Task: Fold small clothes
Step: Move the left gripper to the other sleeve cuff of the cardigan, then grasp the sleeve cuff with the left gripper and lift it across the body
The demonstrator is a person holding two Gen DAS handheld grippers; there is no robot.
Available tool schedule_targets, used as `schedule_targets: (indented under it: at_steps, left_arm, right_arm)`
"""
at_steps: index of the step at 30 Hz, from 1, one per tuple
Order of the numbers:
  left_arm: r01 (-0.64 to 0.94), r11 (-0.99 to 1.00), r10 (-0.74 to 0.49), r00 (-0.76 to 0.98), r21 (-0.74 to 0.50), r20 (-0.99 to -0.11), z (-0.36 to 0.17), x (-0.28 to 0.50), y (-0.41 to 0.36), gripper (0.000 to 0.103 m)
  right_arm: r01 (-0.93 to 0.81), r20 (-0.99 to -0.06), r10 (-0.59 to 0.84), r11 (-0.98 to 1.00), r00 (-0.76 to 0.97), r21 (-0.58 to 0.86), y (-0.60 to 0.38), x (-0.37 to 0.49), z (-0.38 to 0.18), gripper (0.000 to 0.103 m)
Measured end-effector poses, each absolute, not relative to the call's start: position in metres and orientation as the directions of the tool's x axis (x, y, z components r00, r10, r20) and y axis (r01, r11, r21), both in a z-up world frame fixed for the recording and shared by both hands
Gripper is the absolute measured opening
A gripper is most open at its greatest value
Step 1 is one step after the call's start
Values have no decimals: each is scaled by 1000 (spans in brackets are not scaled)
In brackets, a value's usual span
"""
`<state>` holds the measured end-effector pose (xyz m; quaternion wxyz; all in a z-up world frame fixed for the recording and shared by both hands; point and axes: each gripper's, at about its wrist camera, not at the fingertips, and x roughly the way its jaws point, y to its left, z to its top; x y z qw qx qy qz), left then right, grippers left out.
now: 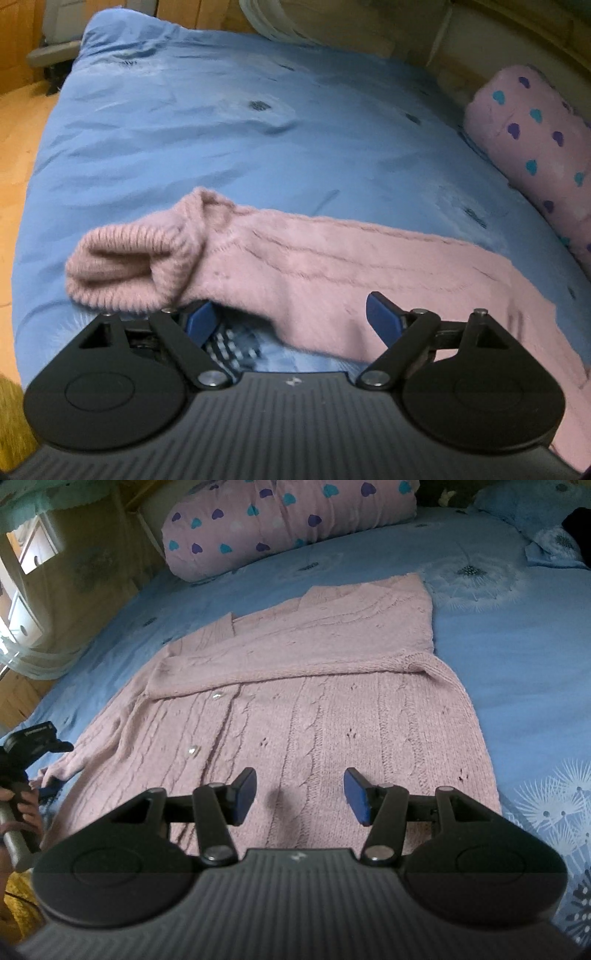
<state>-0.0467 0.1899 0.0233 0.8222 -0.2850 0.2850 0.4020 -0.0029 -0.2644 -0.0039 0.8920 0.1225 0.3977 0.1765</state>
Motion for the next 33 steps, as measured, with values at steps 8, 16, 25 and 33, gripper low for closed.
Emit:
schedule_targets:
  at_steps: [8, 16, 25, 33]
  left_arm:
    - [-822, 513, 526, 528, -247, -667, 18, -44, 213, 84]
    - [-795, 521, 479, 573, -310, -665, 15, -53, 227, 15]
    - [-672, 648, 457, 720, -359, -522, 68, -50, 219, 12]
    - [-536, 781, 403, 824, -320, -399, 127, -20, 187, 12]
  right_arm:
    - [-217, -663, 416, 905, 622, 365, -266, -2, -4, 55]
    - [-218, -629, 446, 886, 636, 408, -272, -3, -1, 55]
    - [-223, -607, 468, 872, 642, 436, -274, -2, 1, 56]
    - [-234, -603, 472, 871, 643, 432, -273, -2, 0, 56]
